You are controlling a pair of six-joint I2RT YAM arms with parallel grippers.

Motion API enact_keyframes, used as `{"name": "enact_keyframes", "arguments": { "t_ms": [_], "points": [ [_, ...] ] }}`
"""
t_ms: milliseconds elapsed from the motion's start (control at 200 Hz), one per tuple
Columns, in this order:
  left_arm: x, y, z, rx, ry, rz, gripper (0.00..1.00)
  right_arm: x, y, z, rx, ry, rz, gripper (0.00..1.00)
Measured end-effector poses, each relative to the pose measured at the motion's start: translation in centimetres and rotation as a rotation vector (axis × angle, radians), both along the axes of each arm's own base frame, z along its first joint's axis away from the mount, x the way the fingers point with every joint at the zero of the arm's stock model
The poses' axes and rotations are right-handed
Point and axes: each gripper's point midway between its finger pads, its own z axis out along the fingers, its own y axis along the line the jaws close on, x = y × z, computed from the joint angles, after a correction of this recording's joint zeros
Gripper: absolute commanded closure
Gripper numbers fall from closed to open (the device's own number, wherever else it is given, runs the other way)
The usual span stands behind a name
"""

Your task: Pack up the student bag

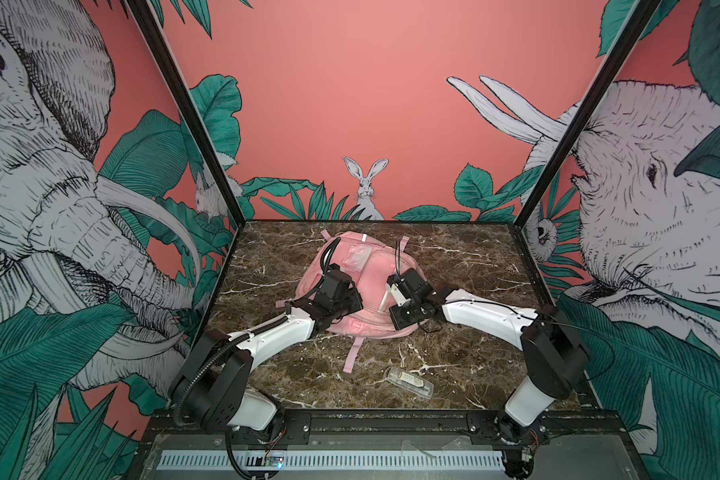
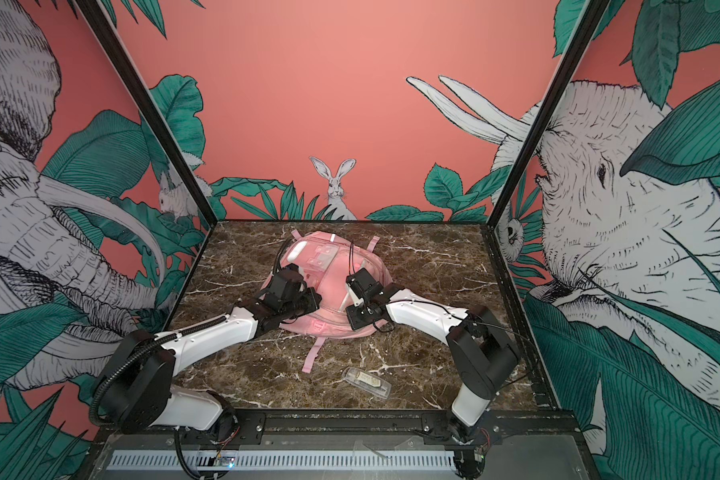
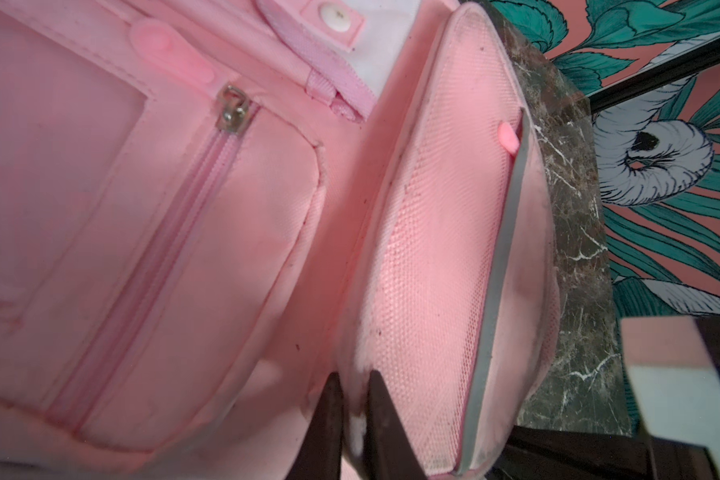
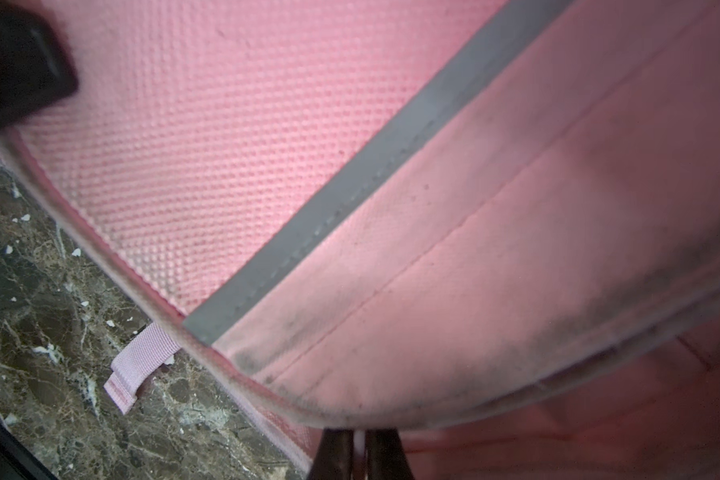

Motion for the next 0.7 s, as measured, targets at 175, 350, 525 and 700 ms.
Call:
{"name": "enact_keyframes", "arguments": {
  "t_ms": [175,350,525,700],
  "points": [
    [-0.1,-0.1,-0.5,-0.002,0.017,-0.003,0.86,-0.9,0.4,1.0,0.036,-0.002,0.000,0.98],
    [0.0,0.0,-0.7,-0.002,0.025,0.014,0.89,-1.9,1.9,2.4,0.076,-0.028,0.010,0.99],
    [0.1,0.1,-0.7,-0.005,0.028,0.026,0.90,-2.6,3.6,2.8,0.107,-0.041,0.013,1.00],
    [0.1,0.1,-0.7,-0.005,0.028,0.030,0.90,-2.4,5.8,2.5,0.113,-0.036,0.022,0.99]
  ]
}}
